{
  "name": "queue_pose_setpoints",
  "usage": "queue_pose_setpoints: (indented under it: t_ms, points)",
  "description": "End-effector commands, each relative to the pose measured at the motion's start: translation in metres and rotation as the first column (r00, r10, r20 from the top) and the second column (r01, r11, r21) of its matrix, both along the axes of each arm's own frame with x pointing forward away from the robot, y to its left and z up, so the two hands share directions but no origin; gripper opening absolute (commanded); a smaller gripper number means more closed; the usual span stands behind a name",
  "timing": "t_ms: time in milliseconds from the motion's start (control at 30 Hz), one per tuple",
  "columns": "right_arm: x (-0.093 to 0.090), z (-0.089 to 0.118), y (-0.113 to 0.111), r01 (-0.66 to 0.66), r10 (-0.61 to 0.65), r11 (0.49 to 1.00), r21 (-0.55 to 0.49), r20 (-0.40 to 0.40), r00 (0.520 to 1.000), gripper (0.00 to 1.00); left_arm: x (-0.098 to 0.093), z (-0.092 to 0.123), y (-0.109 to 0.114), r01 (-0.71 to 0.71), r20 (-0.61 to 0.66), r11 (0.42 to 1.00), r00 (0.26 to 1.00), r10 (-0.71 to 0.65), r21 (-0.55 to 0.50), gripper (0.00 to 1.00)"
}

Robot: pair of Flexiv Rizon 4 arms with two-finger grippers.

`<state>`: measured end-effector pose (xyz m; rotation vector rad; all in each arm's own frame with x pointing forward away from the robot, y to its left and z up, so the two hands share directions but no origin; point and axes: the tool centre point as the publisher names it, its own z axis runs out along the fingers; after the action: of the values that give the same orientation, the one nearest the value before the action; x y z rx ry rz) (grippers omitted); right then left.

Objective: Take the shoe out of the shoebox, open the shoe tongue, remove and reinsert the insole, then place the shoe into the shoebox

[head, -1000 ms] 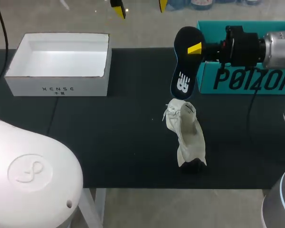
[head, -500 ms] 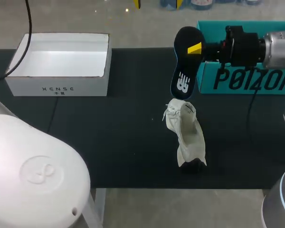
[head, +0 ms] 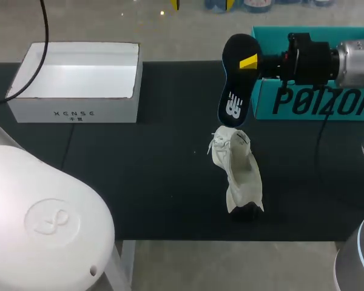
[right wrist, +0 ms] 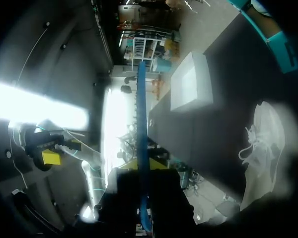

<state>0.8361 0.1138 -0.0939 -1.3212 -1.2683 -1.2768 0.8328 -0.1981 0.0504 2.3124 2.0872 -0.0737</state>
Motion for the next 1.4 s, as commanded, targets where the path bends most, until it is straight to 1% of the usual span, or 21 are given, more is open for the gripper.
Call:
queue_pose_setpoints:
  t_ms: [33,1067,1200,1267,1333,1400]
  points:
    - [0.000,0.000,0.001,-0.001,0.001,1.000,-0.004,-0.002,1.000,0.00,-0.001,-0.001,0.002,0.000,0.005,1.000,1.000,0.000,-0.002,1.00]
    - [0.000,0.000,0.001,-0.001,0.001,1.000,-0.004,-0.002,1.000,0.00,-0.001,-0.001,0.002,0.000,0.005,1.000,1.000,0.000,-0.002,1.00]
    - [0.000,0.000,0.001,-0.001,0.001,1.000,-0.004,-0.002,1.000,0.00,-0.004,0.002,0.007,-0.031,-0.021,0.982,0.999,0.028,-0.189,1.00]
    - [0.000,0.000,0.001,-0.001,0.001,1.000,-0.004,-0.002,1.000,0.00,-0.005,0.002,0.016,-0.043,-0.062,0.932,0.998,0.023,-0.360,1.00]
    - [0.000,0.000,0.001,-0.001,0.001,1.000,-0.004,-0.002,1.000,0.00,-0.008,0.001,0.025,-0.074,-0.107,0.852,0.994,0.021,-0.519,1.00]
    - [0.000,0.000,0.001,-0.001,0.001,1.000,-0.004,-0.002,1.000,0.00,-0.011,-0.003,0.033,-0.073,-0.096,0.807,0.995,0.020,-0.587,1.00]
